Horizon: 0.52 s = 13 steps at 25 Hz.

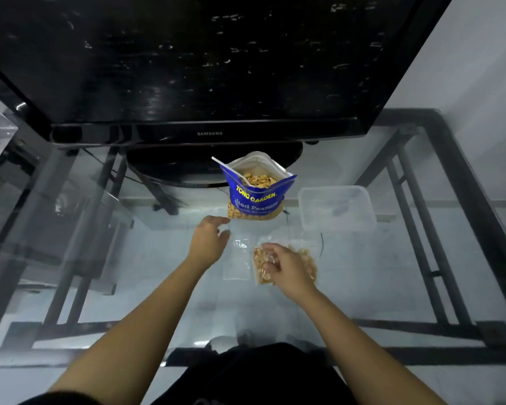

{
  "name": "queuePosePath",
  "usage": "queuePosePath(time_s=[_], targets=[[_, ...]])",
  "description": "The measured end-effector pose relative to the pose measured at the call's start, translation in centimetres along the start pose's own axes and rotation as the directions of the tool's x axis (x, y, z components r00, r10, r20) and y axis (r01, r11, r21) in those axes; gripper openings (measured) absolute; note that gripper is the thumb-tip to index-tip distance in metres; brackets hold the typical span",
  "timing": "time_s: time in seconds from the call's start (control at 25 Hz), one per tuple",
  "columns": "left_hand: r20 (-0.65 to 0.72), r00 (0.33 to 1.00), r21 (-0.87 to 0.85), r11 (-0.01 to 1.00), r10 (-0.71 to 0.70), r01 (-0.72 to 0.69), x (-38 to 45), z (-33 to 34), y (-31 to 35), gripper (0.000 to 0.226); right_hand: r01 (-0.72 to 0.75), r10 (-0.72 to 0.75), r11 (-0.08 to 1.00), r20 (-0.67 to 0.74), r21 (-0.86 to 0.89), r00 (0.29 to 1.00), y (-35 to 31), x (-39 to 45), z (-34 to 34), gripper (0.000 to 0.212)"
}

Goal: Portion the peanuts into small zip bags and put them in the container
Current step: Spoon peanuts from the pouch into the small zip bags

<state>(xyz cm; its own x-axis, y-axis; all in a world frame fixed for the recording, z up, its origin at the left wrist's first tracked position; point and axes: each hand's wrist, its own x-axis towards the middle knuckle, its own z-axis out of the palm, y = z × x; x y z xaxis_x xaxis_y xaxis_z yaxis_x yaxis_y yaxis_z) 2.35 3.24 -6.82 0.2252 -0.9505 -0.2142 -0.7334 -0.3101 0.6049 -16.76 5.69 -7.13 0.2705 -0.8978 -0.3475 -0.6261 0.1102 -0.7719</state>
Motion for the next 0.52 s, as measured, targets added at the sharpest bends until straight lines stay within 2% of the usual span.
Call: queuePosePath(time_s=[0.08, 0.24, 0.36, 0.52], targets=[[0.174, 0.979, 0.207, 0.968, 0.103, -0.139, -0.2, 1.7, -1.1, 0.047, -0.001, 0.003, 0.992, 0.020, -0.123, 1.000, 0.3, 0.5, 0.4, 0.045], [0.190, 0.980, 0.366, 0.922, 0.058, -0.125, -0.2, 2.8, -1.4, 0.049, 0.051, -0.048, 0.923, 0.018, -0.382, 0.999, 0.7, 1.2, 1.1, 0.046], [0.190, 0.979, 0.327, 0.936, 0.069, -0.129, 0.0, 3.0, -1.4, 0.038, 0.076, -0.096, 0.848, -0.012, -0.525, 0.995, 1.0, 1.1, 1.3, 0.042], [0.252, 0.964, 0.187, 0.973, 0.088, -0.138, -0.1, 0.5, -0.6, 0.030, 0.073, -0.072, 0.851, 0.022, -0.520, 0.997, 0.9, 1.1, 0.8, 0.040]])
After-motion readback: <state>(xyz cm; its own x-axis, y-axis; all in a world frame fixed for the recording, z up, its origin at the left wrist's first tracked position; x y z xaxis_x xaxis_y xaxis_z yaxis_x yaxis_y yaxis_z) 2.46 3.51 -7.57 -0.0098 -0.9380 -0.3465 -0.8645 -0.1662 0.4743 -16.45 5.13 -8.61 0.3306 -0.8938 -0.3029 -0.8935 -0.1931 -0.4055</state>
